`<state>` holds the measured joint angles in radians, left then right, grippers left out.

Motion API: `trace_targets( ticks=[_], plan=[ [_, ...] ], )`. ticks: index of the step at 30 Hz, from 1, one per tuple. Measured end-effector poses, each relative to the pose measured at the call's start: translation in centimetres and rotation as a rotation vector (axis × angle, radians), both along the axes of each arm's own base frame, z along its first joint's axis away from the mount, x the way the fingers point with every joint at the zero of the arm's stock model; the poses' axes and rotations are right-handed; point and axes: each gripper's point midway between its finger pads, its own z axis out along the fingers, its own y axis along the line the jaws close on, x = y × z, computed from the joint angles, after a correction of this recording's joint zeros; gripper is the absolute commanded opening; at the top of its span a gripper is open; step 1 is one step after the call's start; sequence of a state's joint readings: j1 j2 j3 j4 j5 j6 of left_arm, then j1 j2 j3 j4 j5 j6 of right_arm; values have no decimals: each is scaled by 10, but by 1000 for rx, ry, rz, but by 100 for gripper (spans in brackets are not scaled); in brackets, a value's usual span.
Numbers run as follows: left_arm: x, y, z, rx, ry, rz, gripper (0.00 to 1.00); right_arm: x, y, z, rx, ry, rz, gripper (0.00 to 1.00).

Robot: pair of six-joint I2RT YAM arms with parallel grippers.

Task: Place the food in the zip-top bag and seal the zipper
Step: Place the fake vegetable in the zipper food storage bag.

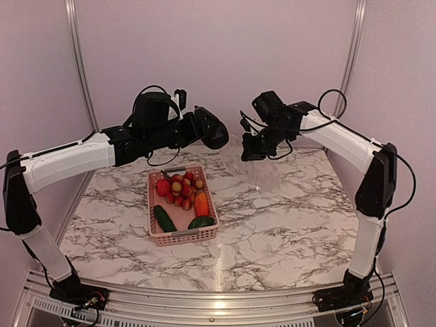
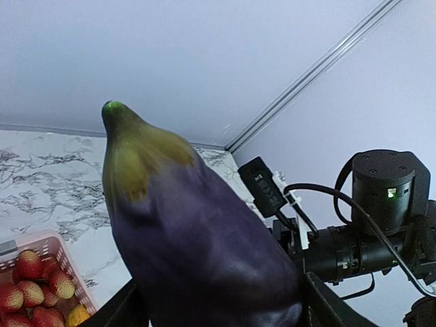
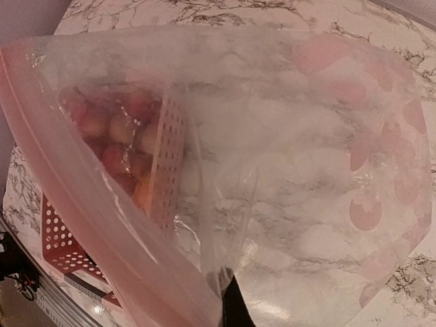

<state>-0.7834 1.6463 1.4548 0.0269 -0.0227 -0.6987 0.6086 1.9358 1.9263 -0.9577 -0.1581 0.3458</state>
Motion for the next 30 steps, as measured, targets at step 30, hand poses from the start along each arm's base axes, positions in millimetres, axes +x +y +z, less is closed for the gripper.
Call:
trace_targets(
  ticks=[30],
  plan=[
    [44,-40,-49,116,45,172,50,2,20,40,260,95,-73,0]
  ],
)
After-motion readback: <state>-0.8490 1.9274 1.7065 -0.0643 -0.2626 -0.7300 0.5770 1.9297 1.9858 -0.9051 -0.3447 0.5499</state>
